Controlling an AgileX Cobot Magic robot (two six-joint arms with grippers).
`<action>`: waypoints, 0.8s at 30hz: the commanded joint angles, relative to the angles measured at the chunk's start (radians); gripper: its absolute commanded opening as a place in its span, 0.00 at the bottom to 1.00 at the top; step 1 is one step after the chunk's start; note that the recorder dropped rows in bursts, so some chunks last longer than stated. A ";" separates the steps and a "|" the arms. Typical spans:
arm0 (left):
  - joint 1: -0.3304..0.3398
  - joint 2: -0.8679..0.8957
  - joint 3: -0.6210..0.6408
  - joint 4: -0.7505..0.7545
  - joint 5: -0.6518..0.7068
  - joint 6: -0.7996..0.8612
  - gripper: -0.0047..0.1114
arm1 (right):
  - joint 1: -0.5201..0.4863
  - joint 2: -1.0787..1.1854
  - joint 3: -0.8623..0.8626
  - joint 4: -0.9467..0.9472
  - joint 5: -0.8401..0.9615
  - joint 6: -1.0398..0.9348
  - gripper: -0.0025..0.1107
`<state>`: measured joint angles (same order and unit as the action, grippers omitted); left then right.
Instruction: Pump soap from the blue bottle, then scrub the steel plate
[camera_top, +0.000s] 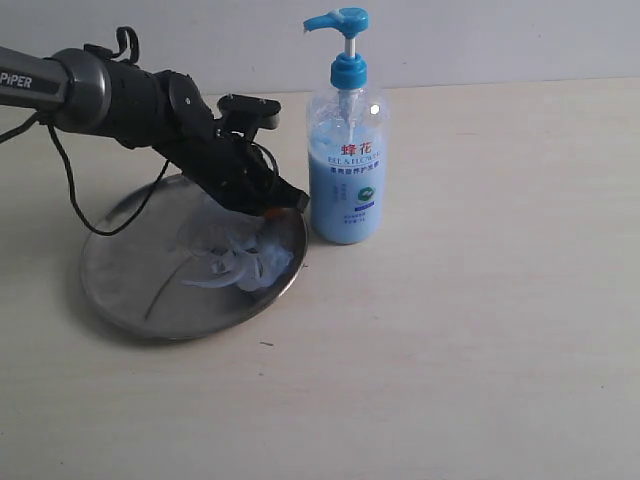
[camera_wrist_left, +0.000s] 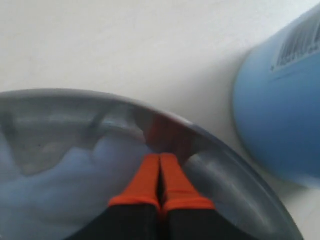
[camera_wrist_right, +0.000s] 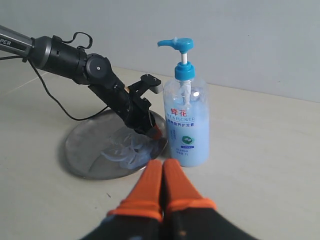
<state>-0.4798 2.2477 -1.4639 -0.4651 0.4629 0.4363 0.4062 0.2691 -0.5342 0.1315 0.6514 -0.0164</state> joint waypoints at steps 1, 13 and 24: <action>-0.010 0.032 0.019 -0.007 0.039 0.005 0.04 | 0.001 -0.004 0.003 0.000 -0.002 -0.004 0.02; 0.062 0.032 0.019 -0.005 -0.020 -0.030 0.04 | 0.001 -0.004 0.003 0.000 -0.002 -0.004 0.02; 0.097 0.032 0.019 0.015 -0.002 -0.030 0.04 | 0.001 -0.004 0.003 0.000 -0.002 -0.004 0.02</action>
<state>-0.3918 2.2545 -1.4625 -0.4778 0.4149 0.4127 0.4062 0.2691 -0.5342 0.1315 0.6514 -0.0164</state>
